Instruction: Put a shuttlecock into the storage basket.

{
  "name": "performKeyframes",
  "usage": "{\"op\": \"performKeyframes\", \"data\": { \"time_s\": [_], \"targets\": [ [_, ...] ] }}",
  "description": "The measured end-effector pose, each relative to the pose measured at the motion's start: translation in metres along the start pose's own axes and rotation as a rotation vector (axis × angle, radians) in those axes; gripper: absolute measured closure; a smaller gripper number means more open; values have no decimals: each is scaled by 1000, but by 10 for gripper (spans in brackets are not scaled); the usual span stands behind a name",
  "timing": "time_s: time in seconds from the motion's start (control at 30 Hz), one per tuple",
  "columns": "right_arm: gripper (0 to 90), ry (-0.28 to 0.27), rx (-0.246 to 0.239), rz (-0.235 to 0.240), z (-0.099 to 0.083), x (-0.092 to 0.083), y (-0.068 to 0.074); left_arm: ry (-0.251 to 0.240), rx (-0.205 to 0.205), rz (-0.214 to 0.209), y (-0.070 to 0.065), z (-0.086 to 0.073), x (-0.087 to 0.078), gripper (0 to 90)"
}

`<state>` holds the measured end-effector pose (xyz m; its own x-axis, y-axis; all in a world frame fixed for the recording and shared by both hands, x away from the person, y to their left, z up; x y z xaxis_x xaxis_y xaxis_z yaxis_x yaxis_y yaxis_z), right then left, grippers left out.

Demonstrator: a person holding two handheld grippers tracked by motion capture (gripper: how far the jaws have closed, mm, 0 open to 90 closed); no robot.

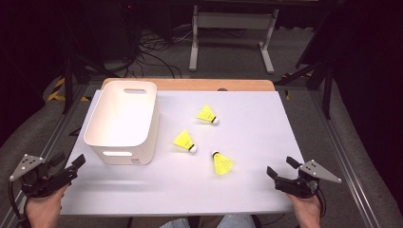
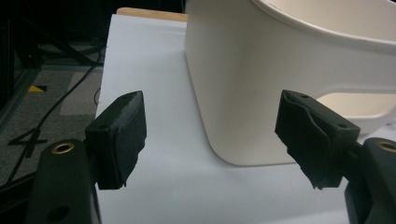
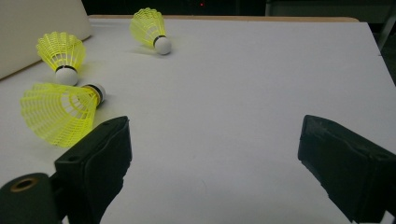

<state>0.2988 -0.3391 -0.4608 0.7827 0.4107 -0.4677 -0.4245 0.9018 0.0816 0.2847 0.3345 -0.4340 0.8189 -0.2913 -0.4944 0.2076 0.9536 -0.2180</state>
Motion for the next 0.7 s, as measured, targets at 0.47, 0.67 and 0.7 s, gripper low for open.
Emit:
{"op": "performKeyframes", "data": {
  "time_s": [0.47,0.67,0.7],
  "targets": [
    [102,1,-1,2,0,0,0,4,-6,46,7,19,7,255],
    [100,-6,5,4,0,-1,-1,2,-9,44,9,28,9,264],
    [100,-6,5,4,0,-1,0,0,-16,41,8,29,9,264]
  ]
}}
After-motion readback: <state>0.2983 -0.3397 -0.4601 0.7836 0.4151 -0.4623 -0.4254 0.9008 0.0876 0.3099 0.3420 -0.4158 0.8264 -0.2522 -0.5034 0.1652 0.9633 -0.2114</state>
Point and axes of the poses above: each handheld gripper's, and its own axes: x roughly forward along the jaws, z roughly out of its top, y roughly to its left, the point moved 2 cm from there along x, roughly forward along the jaws, and after that the axes turned 6 degrees about y, right-handed, at the moved point
